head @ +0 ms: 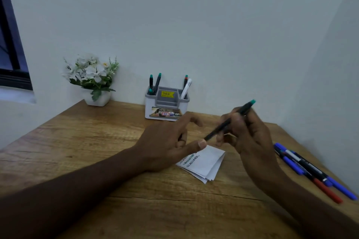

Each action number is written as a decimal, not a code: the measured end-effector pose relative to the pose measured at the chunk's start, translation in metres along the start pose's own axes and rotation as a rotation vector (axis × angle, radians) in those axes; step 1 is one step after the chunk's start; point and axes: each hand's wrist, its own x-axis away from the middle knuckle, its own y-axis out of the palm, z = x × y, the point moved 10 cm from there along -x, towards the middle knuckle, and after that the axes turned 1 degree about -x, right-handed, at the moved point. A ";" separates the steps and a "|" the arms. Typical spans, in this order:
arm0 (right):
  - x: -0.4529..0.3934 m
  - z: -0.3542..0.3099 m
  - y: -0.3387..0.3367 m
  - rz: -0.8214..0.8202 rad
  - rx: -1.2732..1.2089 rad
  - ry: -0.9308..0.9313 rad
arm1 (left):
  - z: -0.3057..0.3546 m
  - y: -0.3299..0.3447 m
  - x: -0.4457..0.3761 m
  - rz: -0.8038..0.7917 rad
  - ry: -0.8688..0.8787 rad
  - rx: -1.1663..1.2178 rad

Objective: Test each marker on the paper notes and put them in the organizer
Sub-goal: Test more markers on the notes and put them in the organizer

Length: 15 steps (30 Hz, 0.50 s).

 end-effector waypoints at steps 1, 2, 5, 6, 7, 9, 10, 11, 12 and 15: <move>-0.003 0.003 -0.008 0.038 -0.061 0.029 | -0.005 -0.003 0.001 0.002 -0.016 -0.008; -0.004 0.008 -0.014 0.062 -0.124 0.067 | -0.007 -0.003 0.002 -0.015 -0.019 -0.032; -0.008 0.029 -0.017 0.033 -0.224 0.188 | -0.006 0.013 0.004 -0.161 0.014 -0.151; -0.008 0.036 -0.015 0.012 -0.221 0.228 | -0.004 0.020 0.005 -0.218 0.023 -0.187; -0.008 0.041 -0.015 0.003 -0.213 0.259 | -0.004 0.025 0.005 -0.256 0.028 -0.214; -0.009 0.050 -0.014 -0.018 -0.226 0.308 | -0.006 0.027 0.004 -0.281 0.019 -0.229; -0.008 0.054 -0.014 -0.026 -0.227 0.329 | -0.007 0.028 0.003 -0.290 0.015 -0.226; -0.006 0.057 -0.012 -0.047 -0.204 0.340 | -0.006 0.029 0.003 -0.301 0.018 -0.225; -0.004 0.058 -0.011 -0.074 -0.136 0.344 | -0.005 0.031 0.003 -0.311 0.026 -0.229; -0.001 0.061 -0.006 -0.126 0.035 0.340 | -0.005 0.034 0.004 -0.324 0.035 -0.255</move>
